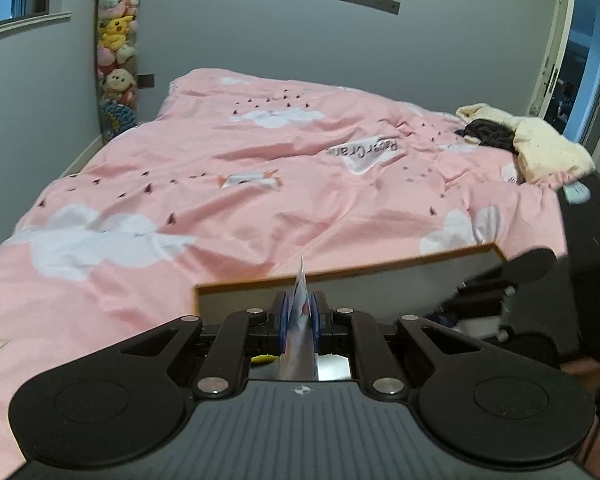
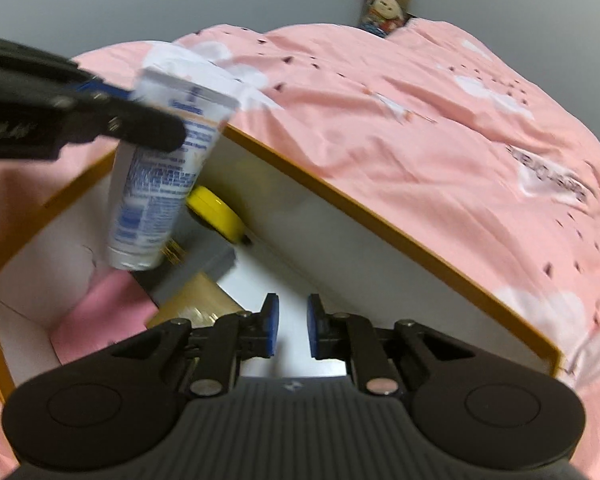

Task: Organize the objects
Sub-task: 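Carry the tape measure and Vaseline tube over the orange box, then open both tools to drop the tape measure and Vaseline tube into the box, then move both tools back to the plush toys beside the box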

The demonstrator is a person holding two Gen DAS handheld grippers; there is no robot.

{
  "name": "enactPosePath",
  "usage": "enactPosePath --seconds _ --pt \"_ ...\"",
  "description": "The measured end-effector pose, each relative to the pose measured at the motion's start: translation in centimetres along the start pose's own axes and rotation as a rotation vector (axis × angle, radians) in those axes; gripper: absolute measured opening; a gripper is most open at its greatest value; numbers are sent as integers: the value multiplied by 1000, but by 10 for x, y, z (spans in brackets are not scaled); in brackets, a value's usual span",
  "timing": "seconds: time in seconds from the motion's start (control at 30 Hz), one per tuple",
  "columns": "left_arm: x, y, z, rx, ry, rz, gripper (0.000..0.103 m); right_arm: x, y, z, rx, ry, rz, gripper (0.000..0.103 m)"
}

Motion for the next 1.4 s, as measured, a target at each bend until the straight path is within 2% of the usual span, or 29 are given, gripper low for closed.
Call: enactPosePath --seconds 0.23,0.3,0.43,0.53,0.7,0.87,1.0,1.03,1.17,1.23,1.4 --pt "17 6 -23 32 -41 20 13 7 -9 10 1 -26 -9 14" --pt "22 6 -29 60 -67 -3 13 7 -10 10 3 -29 0 14" --pt "30 -1 -37 59 -133 -59 14 6 -11 14 9 -25 5 14" --pt "33 -9 -39 41 -152 -89 14 5 -14 15 7 -25 15 14" --pt "32 -24 -44 -15 -113 -156 14 1 -15 15 6 -21 23 14" --pt "25 -25 -45 -39 -104 -134 14 -1 -15 14 1 -19 31 14" --pt "26 -23 -42 -40 -110 -127 15 -2 -14 14 -4 -21 26 14" --pt "26 -22 -40 -38 -112 -124 19 -3 -14 15 -4 -22 26 15" --pt "29 -17 -25 -17 -114 -124 27 -5 -12 21 1 -28 26 26" --pt "32 -14 -14 -5 -114 -130 31 -6 -10 27 7 -32 25 28" --pt "39 -3 22 39 -119 -140 31 -12 -4 50 37 -53 24 35"
Point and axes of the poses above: each gripper's, at about its wrist camera, not at the fingertips, and z roughly against the way its jaws point, x to its right, y to its top, the point moved 4 cm from there along -z, roughly the way its jaws point, and after that the axes turned 15 degrees about x, right-handed, at the moved point
